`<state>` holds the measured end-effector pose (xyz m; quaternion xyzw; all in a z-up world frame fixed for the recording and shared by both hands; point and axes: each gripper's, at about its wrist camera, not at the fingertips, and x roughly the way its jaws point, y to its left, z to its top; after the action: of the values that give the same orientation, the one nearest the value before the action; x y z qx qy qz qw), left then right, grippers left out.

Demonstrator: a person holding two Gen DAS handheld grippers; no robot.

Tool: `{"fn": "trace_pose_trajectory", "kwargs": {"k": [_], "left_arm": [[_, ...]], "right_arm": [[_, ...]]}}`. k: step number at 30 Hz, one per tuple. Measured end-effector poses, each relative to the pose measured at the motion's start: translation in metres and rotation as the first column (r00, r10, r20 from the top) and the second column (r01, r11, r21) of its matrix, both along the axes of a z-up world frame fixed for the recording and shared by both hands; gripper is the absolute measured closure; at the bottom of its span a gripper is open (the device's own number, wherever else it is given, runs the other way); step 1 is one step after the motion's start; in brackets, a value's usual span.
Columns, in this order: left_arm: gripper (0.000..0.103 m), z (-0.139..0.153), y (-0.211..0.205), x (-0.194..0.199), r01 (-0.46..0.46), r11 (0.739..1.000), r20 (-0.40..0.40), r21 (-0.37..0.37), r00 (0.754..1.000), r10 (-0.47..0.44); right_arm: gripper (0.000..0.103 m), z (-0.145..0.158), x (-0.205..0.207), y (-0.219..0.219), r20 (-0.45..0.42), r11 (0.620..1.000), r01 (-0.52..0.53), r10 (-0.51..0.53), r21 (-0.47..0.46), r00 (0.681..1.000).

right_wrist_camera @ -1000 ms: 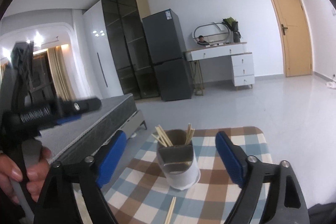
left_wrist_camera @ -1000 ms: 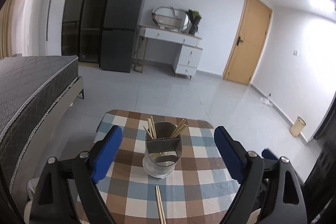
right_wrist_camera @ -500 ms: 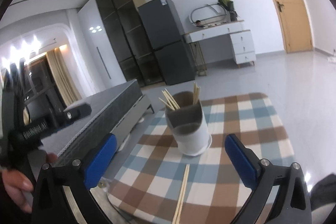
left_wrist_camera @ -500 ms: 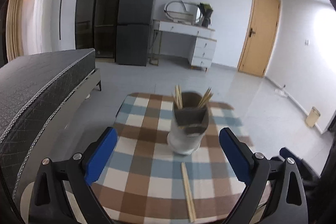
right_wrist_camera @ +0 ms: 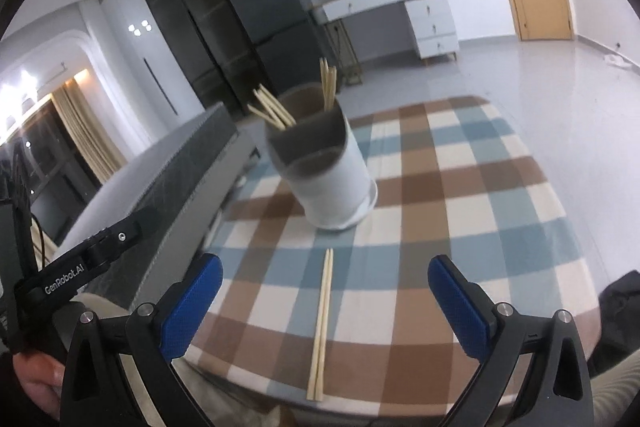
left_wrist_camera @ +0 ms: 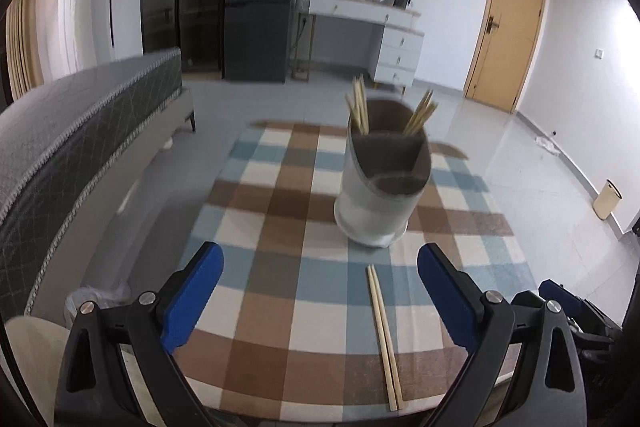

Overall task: Organize utensils
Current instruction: 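Lower both open tools toward the last chopsticks on the rug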

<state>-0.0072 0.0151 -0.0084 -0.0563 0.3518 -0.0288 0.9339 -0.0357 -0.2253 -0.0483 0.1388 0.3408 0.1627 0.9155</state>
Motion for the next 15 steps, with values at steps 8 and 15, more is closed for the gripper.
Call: {"fn": "trace_pose_trajectory", "kwargs": {"k": [8, 15], "left_arm": [[0.008, -0.037, 0.002, 0.019, -0.041, 0.999, -0.139, 0.005, 0.989, 0.041], [0.008, -0.060, 0.006, 0.038, -0.089, 0.994, -0.250, 0.057, 0.963, 0.100]], "right_arm": [[0.000, -0.026, 0.018, 0.021, -0.085, 0.982, -0.001, -0.016, -0.187, 0.996], [0.001, -0.055, 0.040, 0.031, -0.211, 0.968, -0.034, -0.020, -0.249, 0.977]]}}
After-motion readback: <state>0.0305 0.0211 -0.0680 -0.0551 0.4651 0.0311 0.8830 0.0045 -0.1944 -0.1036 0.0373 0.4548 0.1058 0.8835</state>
